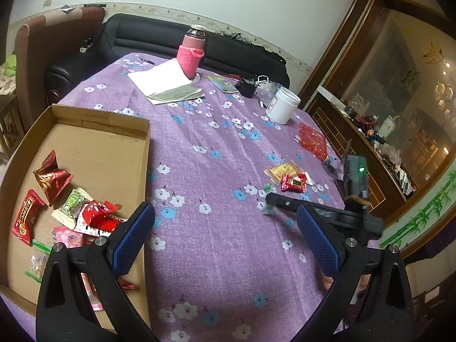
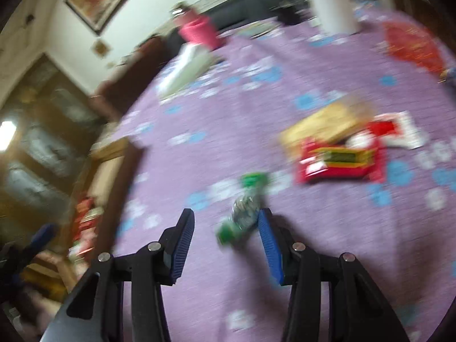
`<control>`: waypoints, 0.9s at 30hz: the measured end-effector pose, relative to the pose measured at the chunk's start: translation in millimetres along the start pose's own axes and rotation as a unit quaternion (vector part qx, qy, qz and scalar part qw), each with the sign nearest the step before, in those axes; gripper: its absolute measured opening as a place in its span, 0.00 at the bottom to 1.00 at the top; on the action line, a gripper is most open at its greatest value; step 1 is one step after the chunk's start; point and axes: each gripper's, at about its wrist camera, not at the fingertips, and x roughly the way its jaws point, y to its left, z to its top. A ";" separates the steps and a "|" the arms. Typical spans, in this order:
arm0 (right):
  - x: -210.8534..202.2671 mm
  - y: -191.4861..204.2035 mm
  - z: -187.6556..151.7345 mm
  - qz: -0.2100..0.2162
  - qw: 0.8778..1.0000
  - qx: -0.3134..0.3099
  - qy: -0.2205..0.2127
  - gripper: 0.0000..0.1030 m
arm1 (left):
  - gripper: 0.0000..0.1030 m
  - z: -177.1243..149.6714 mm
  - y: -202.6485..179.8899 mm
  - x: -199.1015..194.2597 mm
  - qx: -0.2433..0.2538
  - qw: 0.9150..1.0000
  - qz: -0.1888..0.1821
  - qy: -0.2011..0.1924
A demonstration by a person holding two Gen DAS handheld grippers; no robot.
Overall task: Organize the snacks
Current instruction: 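Move both open tools back to the remaining snacks on the cloth, then grasp the red gold-label candy bar with the right tool while the left tool grasps the green clear candy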
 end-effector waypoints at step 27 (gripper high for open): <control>-8.4 -22.5 14.0 -0.139 0.988 -0.072 -0.018 0.57 | 0.98 -5.5 -32.0 31.7 0.059 0.998 -0.004 0.037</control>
